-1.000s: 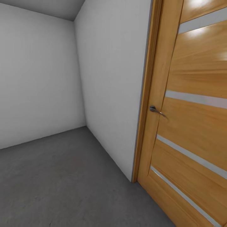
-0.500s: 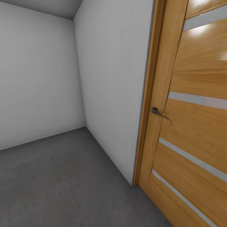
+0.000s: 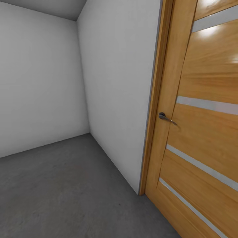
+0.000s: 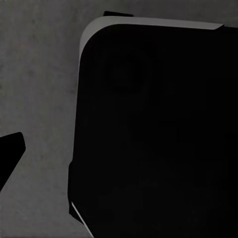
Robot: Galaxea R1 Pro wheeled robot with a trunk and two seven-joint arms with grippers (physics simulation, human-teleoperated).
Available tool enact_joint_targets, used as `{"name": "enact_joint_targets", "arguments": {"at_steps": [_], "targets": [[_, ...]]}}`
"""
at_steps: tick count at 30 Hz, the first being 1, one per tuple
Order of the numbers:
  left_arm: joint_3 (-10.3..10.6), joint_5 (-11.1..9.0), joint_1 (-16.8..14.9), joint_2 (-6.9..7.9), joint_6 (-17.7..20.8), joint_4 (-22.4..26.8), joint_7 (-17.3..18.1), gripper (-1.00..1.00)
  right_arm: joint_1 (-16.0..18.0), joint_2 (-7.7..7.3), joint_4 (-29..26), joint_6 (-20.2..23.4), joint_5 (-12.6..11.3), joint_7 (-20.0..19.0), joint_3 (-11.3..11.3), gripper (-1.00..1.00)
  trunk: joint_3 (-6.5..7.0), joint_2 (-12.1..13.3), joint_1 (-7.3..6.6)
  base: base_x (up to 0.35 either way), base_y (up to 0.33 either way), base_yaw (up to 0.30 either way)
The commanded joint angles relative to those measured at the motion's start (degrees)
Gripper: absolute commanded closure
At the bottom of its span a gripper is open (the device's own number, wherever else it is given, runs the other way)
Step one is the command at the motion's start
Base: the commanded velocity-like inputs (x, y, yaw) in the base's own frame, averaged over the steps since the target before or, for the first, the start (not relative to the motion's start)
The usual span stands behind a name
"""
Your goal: Move the two storage containers from the living room to the garage. In the garage, place one container on the floor and stack the other container on top of it (either order is fine).
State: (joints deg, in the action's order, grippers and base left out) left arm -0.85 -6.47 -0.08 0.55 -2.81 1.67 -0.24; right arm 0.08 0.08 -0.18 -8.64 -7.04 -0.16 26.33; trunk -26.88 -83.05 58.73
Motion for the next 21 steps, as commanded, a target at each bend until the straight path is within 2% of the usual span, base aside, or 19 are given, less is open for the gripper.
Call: {"name": "enact_joint_targets", "arguments": {"at_steps": [1,21], "targets": [[-0.03,-0.47,-0.01,-0.01,-0.12,0.0,-0.03,-1.0,0.01,0.0,0.01,-0.16,-0.6,-0.02,0.46,-1.0,-0.05,-0.02,0.0,0.0,0.0,-0.097],[-0.03,-0.47,-0.01,-0.03,-0.16,0.0,-0.03,-1.0,0.01,0.01,0.01,-0.14,-0.6,-0.02,0.38,-1.0,-0.05,-0.02,0.0,0.006,0.003,-0.235]]}}
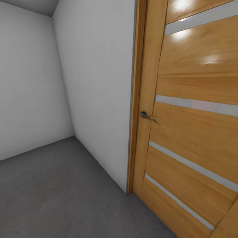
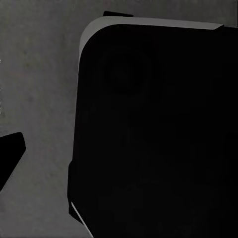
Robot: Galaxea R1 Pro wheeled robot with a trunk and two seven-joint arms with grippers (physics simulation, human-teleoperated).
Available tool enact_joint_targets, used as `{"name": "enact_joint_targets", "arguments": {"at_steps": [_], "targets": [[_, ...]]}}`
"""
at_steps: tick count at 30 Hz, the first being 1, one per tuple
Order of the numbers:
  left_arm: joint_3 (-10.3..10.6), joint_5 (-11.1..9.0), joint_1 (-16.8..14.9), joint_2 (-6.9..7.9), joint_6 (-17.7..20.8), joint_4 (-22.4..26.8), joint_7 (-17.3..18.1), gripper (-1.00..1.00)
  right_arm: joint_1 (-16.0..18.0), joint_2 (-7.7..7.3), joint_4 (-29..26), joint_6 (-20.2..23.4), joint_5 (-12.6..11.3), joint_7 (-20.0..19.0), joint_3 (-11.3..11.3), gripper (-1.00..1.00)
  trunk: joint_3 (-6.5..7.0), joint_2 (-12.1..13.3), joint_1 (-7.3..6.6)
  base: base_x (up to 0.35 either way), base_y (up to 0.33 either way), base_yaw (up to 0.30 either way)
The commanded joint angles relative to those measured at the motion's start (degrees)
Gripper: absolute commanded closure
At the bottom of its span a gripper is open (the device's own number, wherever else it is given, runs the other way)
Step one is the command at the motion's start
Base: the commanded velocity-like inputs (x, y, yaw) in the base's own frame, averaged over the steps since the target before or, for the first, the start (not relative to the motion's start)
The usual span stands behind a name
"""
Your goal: Move the two storage containers from the living room to the garage. In the garage, place one container on the floor and stack the other container on top of it (either order is fine).
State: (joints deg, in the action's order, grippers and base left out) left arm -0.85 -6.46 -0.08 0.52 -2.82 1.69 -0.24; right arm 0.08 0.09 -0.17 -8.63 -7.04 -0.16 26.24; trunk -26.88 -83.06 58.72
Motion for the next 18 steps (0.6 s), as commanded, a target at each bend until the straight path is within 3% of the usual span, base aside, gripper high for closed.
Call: {"name": "enact_joint_targets", "arguments": {"at_steps": [1,9,18], "targets": [[-0.03,-0.48,-0.01,-0.01,-0.14,-0.01,-0.02,-1.0,0.01,0.0,0.0,-0.16,-0.6,-0.02,0.47,-1.0,-0.04,-0.02,0.01,0.141,0.081,-0.254],[-0.03,-0.48,-0.01,-0.01,-0.15,-0.02,-0.02,-1.0,0.01,0.0,0.0,-0.16,-0.6,-0.02,0.47,-1.0,-0.04,-0.02,0.01,0.216,0.124,-0.254],[-0.03,-0.48,-0.01,0.0,-0.16,0.01,-0.02,-1.0,0.01,0.0,0.0,-0.16,-0.6,-0.02,0.47,-1.0,-0.04,-0.02,0.01,0.025,0.012,-0.254]]}}
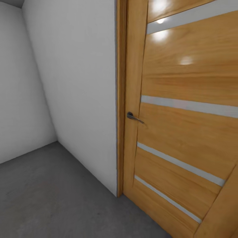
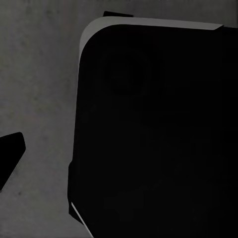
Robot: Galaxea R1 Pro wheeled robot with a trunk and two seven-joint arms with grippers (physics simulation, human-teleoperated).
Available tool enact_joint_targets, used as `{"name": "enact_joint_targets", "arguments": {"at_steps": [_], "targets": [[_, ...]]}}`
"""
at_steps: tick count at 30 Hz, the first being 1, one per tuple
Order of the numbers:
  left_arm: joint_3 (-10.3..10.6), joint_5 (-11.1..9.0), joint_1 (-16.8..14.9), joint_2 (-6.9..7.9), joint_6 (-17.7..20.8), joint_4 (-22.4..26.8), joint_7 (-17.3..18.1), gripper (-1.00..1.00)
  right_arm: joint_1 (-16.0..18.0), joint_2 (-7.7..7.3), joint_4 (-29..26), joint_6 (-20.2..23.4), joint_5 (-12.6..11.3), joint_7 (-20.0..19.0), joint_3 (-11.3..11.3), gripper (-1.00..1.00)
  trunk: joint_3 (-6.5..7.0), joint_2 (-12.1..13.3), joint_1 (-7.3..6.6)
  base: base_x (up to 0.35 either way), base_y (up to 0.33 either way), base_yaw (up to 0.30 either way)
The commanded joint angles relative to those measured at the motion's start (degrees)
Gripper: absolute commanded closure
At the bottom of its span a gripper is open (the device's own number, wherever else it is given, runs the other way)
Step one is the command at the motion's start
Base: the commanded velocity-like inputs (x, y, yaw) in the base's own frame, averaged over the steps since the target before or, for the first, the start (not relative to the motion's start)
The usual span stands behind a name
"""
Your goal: Move the two storage containers from the living room to the garage. In the garage, place one container on the floor and stack the other container on top of it (either order is fine).
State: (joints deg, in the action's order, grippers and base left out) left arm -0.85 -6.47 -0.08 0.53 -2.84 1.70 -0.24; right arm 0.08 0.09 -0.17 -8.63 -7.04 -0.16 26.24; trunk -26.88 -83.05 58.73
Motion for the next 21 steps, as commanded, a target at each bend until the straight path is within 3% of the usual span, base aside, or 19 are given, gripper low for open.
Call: {"name": "enact_joint_targets", "arguments": {"at_steps": [1,13,21], "targets": [[-0.03,-0.48,-0.01,0.0,-0.15,0.0,-0.02,-1.0,0.01,0.0,0.0,-0.16,-0.6,-0.02,0.48,-1.0,-0.04,-0.02,0.0,0.002,0.001,-0.254],[-0.03,-0.48,-0.01,-0.07,-0.13,-0.02,-0.02,-1.0,0.01,0.0,0.0,-0.16,-0.6,-0.02,0.48,-1.0,-0.04,-0.02,0.0,0.006,0.005,-0.254],[-0.03,-0.49,-0.01,-0.03,-0.06,-0.03,0.04,-1.0,0.01,-0.01,0.0,-0.16,-0.6,-0.02,0.48,-1.0,-0.04,-0.02,0.0,0.196,0.175,-0.254]]}}
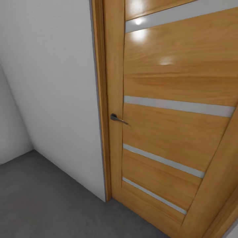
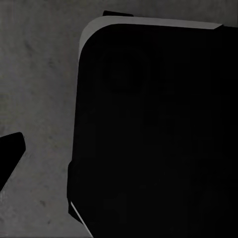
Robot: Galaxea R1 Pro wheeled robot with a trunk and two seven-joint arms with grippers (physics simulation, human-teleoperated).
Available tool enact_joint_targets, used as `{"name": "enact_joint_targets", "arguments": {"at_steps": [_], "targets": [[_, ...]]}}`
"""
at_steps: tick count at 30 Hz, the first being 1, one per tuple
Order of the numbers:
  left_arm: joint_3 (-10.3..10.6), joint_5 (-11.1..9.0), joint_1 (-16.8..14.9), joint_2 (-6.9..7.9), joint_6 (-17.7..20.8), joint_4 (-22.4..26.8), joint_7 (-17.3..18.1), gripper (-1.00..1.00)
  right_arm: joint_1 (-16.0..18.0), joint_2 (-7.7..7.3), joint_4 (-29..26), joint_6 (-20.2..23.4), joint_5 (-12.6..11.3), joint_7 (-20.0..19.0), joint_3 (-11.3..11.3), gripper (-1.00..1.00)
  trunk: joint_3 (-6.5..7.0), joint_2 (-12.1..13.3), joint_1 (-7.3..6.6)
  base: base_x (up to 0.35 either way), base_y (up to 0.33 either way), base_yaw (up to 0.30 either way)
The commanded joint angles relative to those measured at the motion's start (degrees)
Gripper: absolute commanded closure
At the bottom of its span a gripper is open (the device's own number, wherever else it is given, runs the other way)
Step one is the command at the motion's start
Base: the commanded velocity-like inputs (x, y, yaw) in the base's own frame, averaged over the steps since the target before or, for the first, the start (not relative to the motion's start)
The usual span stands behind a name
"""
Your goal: Move the two storage containers from the living room to the garage. In the garage, place one container on the floor and stack the other container on top of it (either order is fine).
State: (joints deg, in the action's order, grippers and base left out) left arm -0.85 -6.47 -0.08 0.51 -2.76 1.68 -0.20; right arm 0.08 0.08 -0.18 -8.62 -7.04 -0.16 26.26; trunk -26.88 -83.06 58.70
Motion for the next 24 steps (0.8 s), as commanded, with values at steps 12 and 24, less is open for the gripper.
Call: {"name": "enact_joint_targets", "arguments": {"at_steps": [12,24], "targets": [[-0.03,-0.51,-0.01,0.02,-0.17,0.0,-0.03,-1.0,0.01,0.01,0.0,-0.17,-0.6,-0.02,0.46,-1.0,-0.04,-0.02,0.03,0.244,0.22,-0.254],[-0.03,-0.48,-0.01,0.02,-0.22,-0.01,-0.06,-1.0,0.01,0.01,0.0,-0.17,-0.6,-0.02,0.46,-1.0,-0.04,-0.02,0.03,0.121,0.103,-0.254]]}}
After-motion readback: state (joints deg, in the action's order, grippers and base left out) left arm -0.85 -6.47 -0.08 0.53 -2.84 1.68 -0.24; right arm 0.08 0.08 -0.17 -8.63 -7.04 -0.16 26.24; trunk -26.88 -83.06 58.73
